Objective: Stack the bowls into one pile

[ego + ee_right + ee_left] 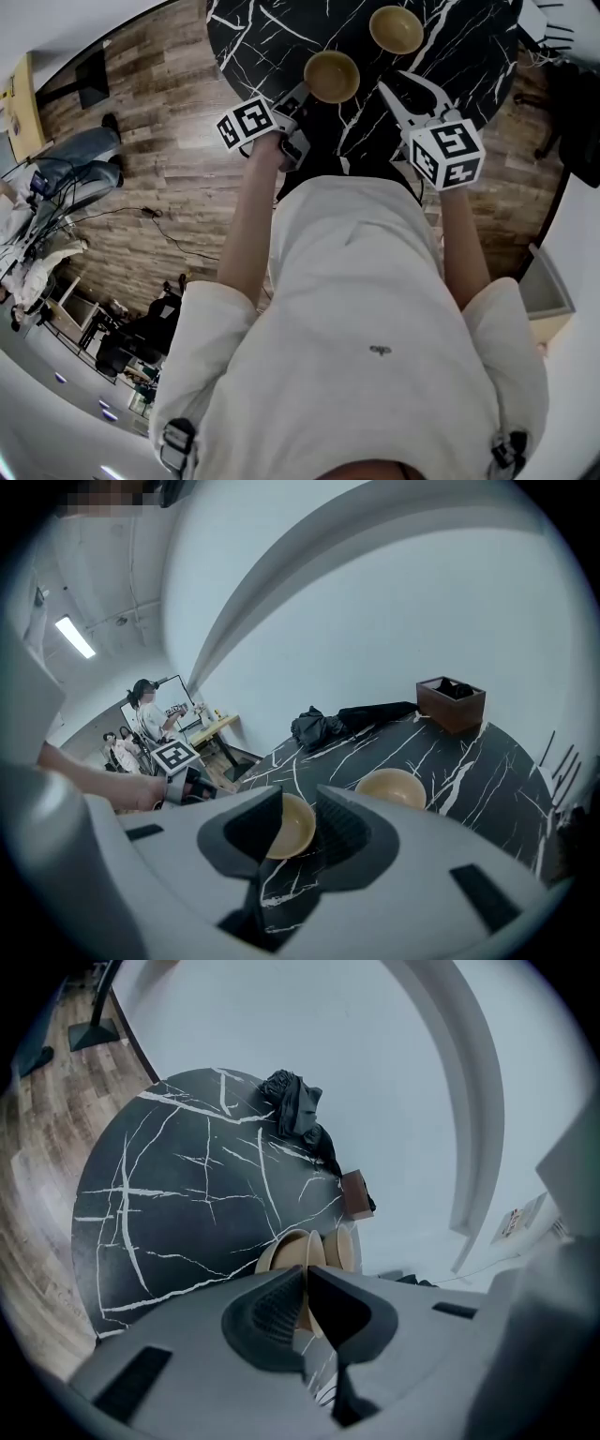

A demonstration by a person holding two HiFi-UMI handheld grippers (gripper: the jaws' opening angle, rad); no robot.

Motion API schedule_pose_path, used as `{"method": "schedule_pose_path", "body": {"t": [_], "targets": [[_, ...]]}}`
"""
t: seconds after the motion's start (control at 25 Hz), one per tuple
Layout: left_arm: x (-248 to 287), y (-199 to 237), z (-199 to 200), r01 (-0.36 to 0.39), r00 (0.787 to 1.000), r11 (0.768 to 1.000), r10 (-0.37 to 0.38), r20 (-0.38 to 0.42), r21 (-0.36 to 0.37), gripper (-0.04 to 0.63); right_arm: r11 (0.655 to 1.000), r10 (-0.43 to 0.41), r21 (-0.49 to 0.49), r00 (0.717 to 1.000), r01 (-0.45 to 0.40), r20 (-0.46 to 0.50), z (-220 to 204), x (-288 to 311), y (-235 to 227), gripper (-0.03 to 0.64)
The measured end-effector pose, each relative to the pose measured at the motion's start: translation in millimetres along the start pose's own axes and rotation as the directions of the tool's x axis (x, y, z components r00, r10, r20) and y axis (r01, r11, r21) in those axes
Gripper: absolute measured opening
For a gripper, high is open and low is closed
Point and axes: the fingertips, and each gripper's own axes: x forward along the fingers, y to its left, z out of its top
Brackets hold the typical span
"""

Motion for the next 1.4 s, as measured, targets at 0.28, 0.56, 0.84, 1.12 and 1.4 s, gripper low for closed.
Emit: {"method": "schedule_pose_path", "body": {"t": [0.28, 0.56, 0.84, 1.12, 1.4], "targets": [[-0.5, 8.4, -4.7, -0.024, 1.000, 1.000, 0.024, -0.016, -0.011, 0.017, 1.000, -0.001, 0.004, 1.000, 0.001, -0.009, -4.5, 1.1, 1.2, 0.117], [-0.8, 12.8, -7.3, -0.049, 0.999, 0.999, 0.049, -0.013, -0.016, 0.017, 1.000, -0.003, 0.008, 1.000, 0.003, -0.018, -5.8, 2.9, -2.0, 0.117], [-4.8, 17.5, -3.1, -0.068, 0.998, 0.997, 0.068, 0.012, -0.027, 0.017, 1.000, -0.010, 0.012, 1.000, 0.010, -0.018, -5.5, 5.3, -10.7, 0.117], [-8.1, 0.3, -5.6, -0.024, 1.000, 1.000, 0.024, 0.017, -0.015, 0.017, 0.998, -0.060, 0.023, 0.997, 0.061, -0.039, -15.6, 10.3, -32.9, 0.117], [-4.1, -22.1, -15.1, 0.006, 1.000, 0.999, -0.006, -0.007, 0.044, 0.017, 0.988, -0.137, 0.060, 0.988, 0.141, -0.069, -32.1, 20.0, -64.0, 0.114]]}}
